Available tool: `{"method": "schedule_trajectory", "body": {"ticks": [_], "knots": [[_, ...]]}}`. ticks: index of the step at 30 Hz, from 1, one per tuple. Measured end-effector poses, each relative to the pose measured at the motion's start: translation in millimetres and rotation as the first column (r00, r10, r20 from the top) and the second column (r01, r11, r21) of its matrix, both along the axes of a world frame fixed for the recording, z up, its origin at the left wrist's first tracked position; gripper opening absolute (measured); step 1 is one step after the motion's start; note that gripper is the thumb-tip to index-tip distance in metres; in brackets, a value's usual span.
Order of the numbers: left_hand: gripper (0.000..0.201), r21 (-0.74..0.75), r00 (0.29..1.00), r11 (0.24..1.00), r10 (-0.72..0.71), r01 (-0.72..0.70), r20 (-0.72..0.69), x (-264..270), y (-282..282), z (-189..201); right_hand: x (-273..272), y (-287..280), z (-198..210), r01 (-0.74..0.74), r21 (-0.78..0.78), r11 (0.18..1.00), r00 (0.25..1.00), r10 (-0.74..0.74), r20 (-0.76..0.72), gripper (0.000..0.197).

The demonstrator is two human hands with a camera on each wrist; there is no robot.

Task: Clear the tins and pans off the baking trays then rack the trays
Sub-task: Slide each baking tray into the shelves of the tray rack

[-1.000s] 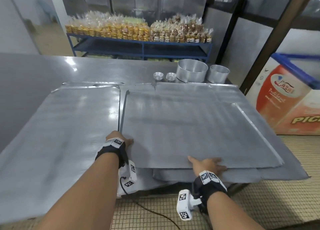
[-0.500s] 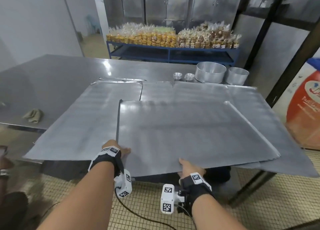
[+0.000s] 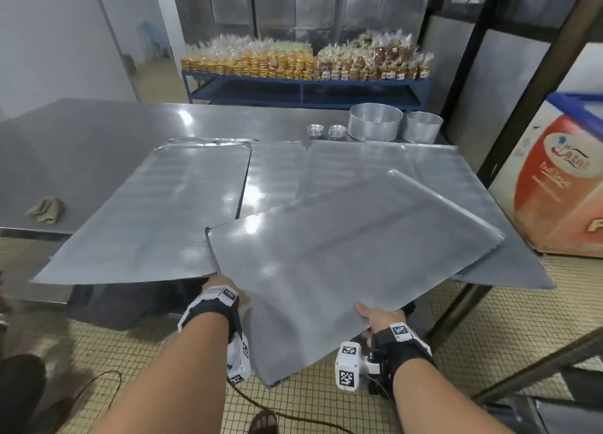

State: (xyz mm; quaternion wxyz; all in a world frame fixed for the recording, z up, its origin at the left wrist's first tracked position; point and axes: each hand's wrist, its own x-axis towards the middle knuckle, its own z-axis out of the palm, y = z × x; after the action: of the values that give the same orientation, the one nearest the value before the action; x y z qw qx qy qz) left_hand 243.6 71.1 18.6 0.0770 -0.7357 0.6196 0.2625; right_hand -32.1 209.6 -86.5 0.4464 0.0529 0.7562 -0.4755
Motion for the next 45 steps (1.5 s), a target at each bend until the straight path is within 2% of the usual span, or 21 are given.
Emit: {"method": "schedule_trajectory", "body": {"ticks": [2, 3, 5, 8, 9, 12, 15, 16, 18, 20, 23, 30, 34, 37, 38, 40, 43, 44, 45], "knots": [[0.058, -0.100, 0.995, 0.991, 0.093, -0.089, 0.043, -13, -2, 6, -27, 3, -27, -0.052, 0.089, 0.995, 0.997, 0.057, -0.047, 0.156], [0.065, -0.139, 0.992, 0.985, 0.114, -0.106, 0.053, -21, -4, 9, -36, 9, -29, -0.050, 0.115, 0.992, 0.996, 0.058, -0.064, 0.155], [0.076, -0.182, 0.994, 0.983, 0.040, -0.022, 0.097, -37, -12, 13, -54, 25, -30, -0.067, 0.134, 0.989, 0.994, 0.078, -0.077, 0.148], [0.080, -0.193, 0.985, 0.973, -0.098, 0.124, 0.140, -58, -25, 14, -83, 47, -43, -0.028, 0.111, 0.993, 0.994, 0.039, -0.102, 0.167], [0.080, -0.191, 0.982, 0.970, -0.127, 0.152, 0.139, -65, -29, 14, -88, 52, -42, -0.028, 0.132, 0.991, 0.995, 0.040, -0.090, 0.163], [0.076, -0.157, 0.977, 0.966, -0.192, 0.205, 0.096, -85, -44, 8, -82, 68, 0, 0.011, 0.211, 0.977, 0.989, 0.019, -0.143, 0.136], [0.078, -0.128, 0.969, 0.961, -0.239, 0.245, 0.064, -100, -61, -3, -88, 81, 18, 0.072, 0.223, 0.972, 0.983, -0.032, -0.181, 0.139], [0.079, -0.123, 0.968, 0.961, -0.244, 0.250, 0.058, -103, -65, -6, -85, 83, 32, 0.083, 0.217, 0.973, 0.982, -0.043, -0.184, 0.133], [0.083, -0.105, 0.964, 0.958, -0.260, 0.266, 0.061, -107, -72, -12, -68, 86, 71, 0.090, 0.218, 0.972, 0.980, -0.048, -0.193, 0.098], [0.087, -0.081, 0.959, 0.956, -0.280, 0.283, 0.053, -111, -78, -19, -73, 92, 74, 0.154, 0.217, 0.964, 0.970, -0.105, -0.220, 0.072], [0.090, -0.036, 0.956, 0.956, -0.289, 0.291, 0.046, -114, -85, -26, -76, 91, 68, 0.184, 0.215, 0.959, 0.959, -0.127, -0.254, 0.068], [0.068, 0.084, 0.957, 0.953, -0.290, 0.291, -0.031, -107, -100, -30, -82, 83, 60, 0.181, 0.224, 0.958, 0.952, -0.113, -0.284, 0.064], [0.068, 0.125, 0.968, 0.961, -0.242, 0.249, -0.067, -95, -95, -28, -87, 78, 64, 0.073, 0.240, 0.968, 0.960, -0.003, -0.281, 0.073], [0.071, 0.110, 0.982, 0.976, -0.184, 0.189, -0.050, -86, -85, -21, -87, 73, 64, -0.095, 0.313, 0.945, 0.938, 0.191, -0.290, 0.113], [0.074, 0.105, 0.985, 0.980, -0.167, 0.171, -0.047, -83, -82, -18, -90, 72, 65, -0.157, 0.326, 0.932, 0.926, 0.254, -0.278, 0.119], [0.076, 0.095, 0.990, 0.985, -0.140, 0.142, -0.036, -78, -73, -16, -102, 68, 70, -0.272, 0.323, 0.906, 0.902, 0.357, -0.243, 0.114], [0.079, 0.067, 0.994, 0.992, -0.107, 0.107, 0.008, -70, -58, -19, -104, 66, 90, -0.471, 0.430, 0.770, 0.803, 0.576, -0.151, 0.127], [0.080, 0.056, 0.995, 0.993, -0.102, 0.101, 0.019, -69, -51, -20, -103, 68, 93, -0.495, 0.488, 0.718, 0.766, 0.626, -0.145, 0.123], [0.080, 0.042, 0.996, 0.995, -0.088, 0.087, 0.027, -68, -43, -21, -107, 68, 92, -0.488, 0.521, 0.700, 0.754, 0.639, -0.152, 0.108]]}}
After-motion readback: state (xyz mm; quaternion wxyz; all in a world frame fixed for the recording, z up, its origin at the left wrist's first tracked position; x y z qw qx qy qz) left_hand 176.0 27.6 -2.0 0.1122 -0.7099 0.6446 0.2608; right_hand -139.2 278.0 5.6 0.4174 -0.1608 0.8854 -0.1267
